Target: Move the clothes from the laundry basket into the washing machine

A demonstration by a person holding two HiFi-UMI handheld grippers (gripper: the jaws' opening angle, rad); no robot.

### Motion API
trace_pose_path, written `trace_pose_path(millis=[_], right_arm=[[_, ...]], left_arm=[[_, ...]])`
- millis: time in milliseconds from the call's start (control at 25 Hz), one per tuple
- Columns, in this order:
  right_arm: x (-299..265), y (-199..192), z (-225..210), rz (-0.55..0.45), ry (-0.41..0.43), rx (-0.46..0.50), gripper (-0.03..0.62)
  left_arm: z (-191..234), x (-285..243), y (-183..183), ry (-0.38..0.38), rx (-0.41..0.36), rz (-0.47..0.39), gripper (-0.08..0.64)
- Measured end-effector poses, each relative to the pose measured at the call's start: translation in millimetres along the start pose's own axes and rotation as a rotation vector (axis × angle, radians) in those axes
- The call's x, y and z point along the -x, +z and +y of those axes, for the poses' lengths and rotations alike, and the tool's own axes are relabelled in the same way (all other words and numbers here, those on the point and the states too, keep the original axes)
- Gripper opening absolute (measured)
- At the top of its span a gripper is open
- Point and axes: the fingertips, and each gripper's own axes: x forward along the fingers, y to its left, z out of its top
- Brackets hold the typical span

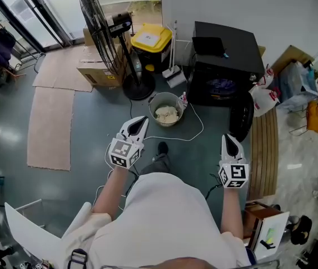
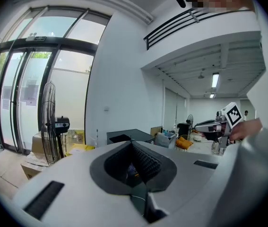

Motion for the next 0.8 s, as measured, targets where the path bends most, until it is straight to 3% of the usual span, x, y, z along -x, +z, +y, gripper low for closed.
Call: trace_pose_path(millis=[400,800], right_arm=[[-97.0,14.6,-26.2,0.042,-0.016,-0.005,0.011],[-196.5,22.9,-23.1,0.08,-0.023,-0.014,0.011]], left_arm=[[60.6,-86.3,20.6,-0.035,0.001,0.018,0.006],[122.6,-164.3,22.2,-0.102,0.02,0.056,0.006]])
